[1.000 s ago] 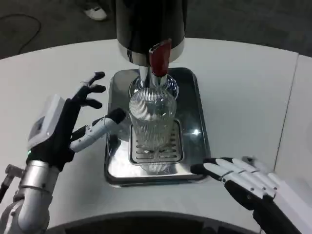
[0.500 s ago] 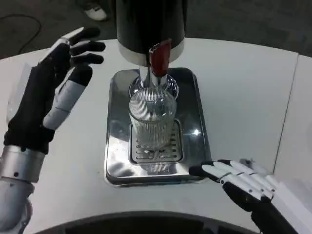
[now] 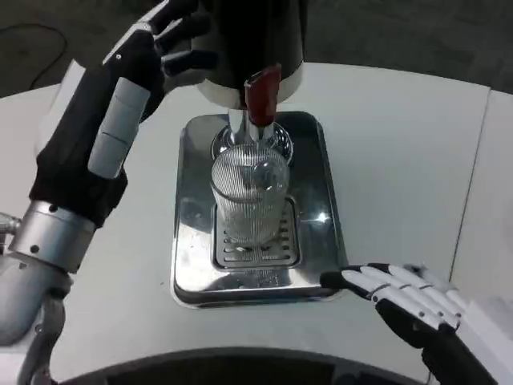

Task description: Grasp the cup under the faucet to collect the drink, then remove the cup.

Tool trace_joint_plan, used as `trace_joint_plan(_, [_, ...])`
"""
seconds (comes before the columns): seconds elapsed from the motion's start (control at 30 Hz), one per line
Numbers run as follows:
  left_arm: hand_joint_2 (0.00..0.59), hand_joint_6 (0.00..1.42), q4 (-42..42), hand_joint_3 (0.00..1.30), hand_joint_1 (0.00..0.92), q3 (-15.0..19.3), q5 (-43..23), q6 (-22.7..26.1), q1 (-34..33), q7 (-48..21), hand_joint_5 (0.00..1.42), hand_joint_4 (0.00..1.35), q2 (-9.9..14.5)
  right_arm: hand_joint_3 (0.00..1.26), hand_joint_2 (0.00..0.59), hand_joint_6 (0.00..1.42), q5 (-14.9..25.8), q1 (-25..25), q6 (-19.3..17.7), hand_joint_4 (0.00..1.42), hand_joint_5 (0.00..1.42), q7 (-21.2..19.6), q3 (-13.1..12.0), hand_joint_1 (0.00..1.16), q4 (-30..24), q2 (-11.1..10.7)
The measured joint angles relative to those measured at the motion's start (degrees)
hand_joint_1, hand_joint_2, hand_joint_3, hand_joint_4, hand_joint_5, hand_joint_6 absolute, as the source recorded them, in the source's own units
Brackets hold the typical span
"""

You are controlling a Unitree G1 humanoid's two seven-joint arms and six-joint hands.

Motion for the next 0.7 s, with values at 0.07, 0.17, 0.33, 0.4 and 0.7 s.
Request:
trace_joint_plan(0.07, [0.087, 0.25, 0.0, 0.18, 0.0, 0.0, 0.0, 0.7, -0.4, -0.4, 0.28, 0.16, -0.4, 0.2, 0.461, 0.05, 0.0, 0.0, 0.0, 0.14, 0.1, -0.2, 0.0, 0.54, 0.0, -0.1])
trace_joint_plan(0.17, [0.087, 0.25, 0.3, 0.17, 0.0, 0.0, 0.0, 1.4, -1.8, -1.2, 0.28, 0.16, -0.8, 0.2, 0.459, 0.05, 0.0, 0.0, 0.0, 0.14, 0.11, -0.5, 0.1, 0.54, 0.0, -0.3])
trace_joint_plan(0.33, [0.088, 0.25, 1.3, 0.17, 0.0, -0.4, 0.5, 2.3, -3.9, -2.8, 0.28, 0.16, -1.8, 0.2, 0.457, 0.05, 0.0, 0.1, 0.0, 0.14, 0.11, -0.8, 0.3, 0.54, 0.0, -0.6])
trace_joint_plan(0.4, [0.088, 0.25, 1.3, 0.17, 0.0, -1.0, 0.6, 2.5, -4.3, -3.4, 0.28, 0.16, -2.2, 0.2, 0.457, 0.05, 0.0, 0.1, 0.0, 0.14, 0.11, -0.8, 0.3, 0.54, 0.0, -0.7])
trace_joint_plan(0.7, [0.088, 0.25, 3.5, 0.17, 0.0, -2.7, 2.1, 3.4, -6.7, -5.7, 0.27, 0.16, -2.5, 0.2, 0.457, 0.05, 0.2, 0.3, 0.0, 0.14, 0.11, -1.4, 0.3, 0.54, 0.0, -1.1])
